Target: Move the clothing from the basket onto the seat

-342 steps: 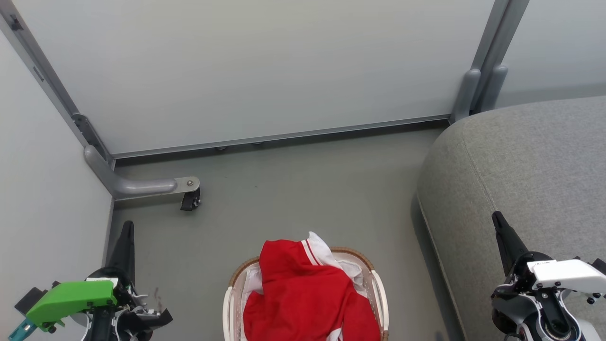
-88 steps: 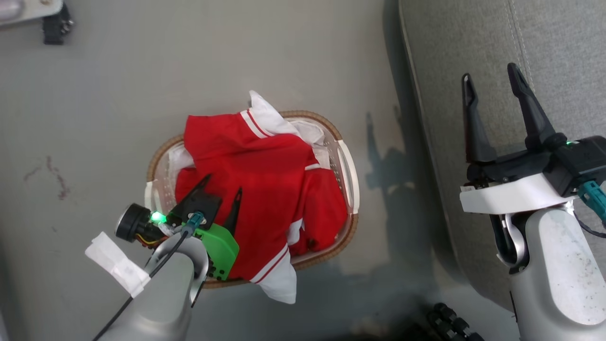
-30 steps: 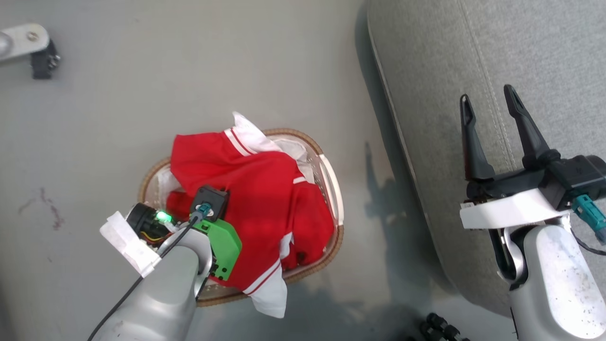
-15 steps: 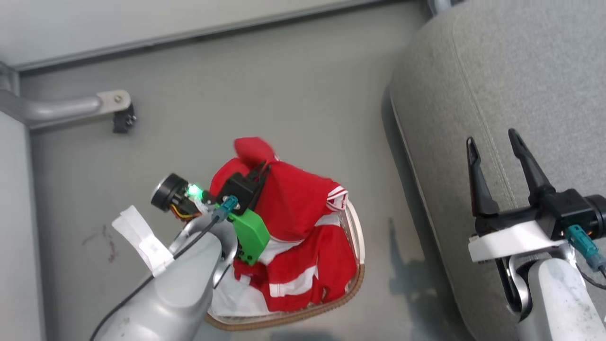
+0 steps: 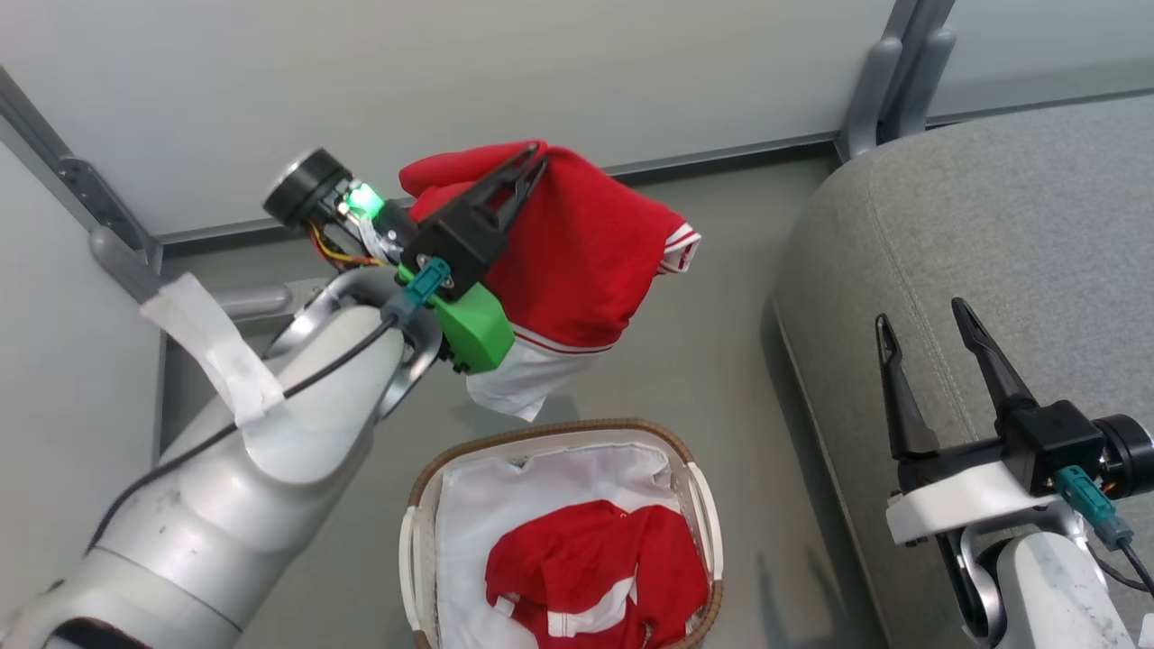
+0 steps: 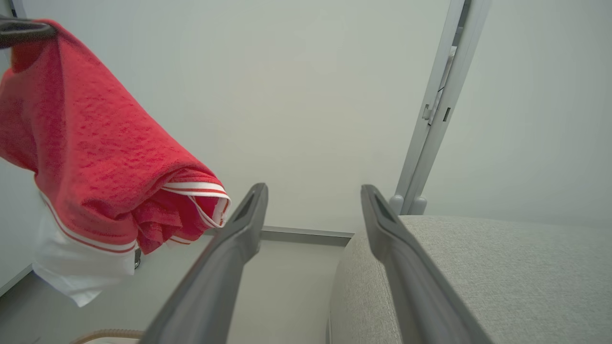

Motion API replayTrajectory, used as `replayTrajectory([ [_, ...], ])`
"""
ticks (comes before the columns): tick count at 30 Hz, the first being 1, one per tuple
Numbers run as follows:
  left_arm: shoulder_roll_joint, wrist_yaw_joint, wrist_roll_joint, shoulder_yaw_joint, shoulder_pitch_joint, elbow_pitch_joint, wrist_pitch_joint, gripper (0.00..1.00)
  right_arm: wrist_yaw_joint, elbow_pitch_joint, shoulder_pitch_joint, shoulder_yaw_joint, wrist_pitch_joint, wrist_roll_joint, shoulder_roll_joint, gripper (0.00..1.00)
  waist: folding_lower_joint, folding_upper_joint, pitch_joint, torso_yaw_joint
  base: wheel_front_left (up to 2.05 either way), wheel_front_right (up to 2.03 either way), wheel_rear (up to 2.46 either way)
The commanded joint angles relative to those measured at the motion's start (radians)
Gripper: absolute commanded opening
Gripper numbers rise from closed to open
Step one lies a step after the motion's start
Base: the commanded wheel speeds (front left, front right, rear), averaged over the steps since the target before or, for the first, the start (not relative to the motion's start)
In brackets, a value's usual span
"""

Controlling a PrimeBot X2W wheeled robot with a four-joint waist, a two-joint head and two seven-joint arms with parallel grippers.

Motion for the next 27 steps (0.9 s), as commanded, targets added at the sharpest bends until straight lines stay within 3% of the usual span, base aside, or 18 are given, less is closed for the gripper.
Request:
replayTrajectory([
  [1,0.016,0.000,-0.007,-0.009,-0.044,-0.017,0.004,0.00,-0.001,0.002,0.021,0.003,-0.005,-0.007,-0.004,1.00,0.0001,0.0000,-0.049,0.015,0.00,0.00,0.00],
  [11,0.074,0.000,-0.041,-0.032,-0.216,-0.103,0.039,0.00,-0.001,0.000,0.027,0.056,-0.005,-0.008,-0.004,1.00,0.0001,0.0000,-0.091,0.006,0.00,0.00,0.00],
  [20,0.067,0.001,-0.055,-0.045,-0.254,-0.160,0.043,0.00,-0.001,0.021,-0.027,0.099,-0.005,-0.037,-0.004,1.00,0.0001,0.0000,-0.115,0.012,0.00,0.00,0.00],
  [27,0.054,0.007,-0.063,-0.055,-0.242,-0.189,0.051,0.00,-0.001,0.133,-0.156,0.120,-0.005,-0.098,-0.003,1.00,0.0001,0.0000,-0.116,0.018,0.00,0.00,0.00],
])
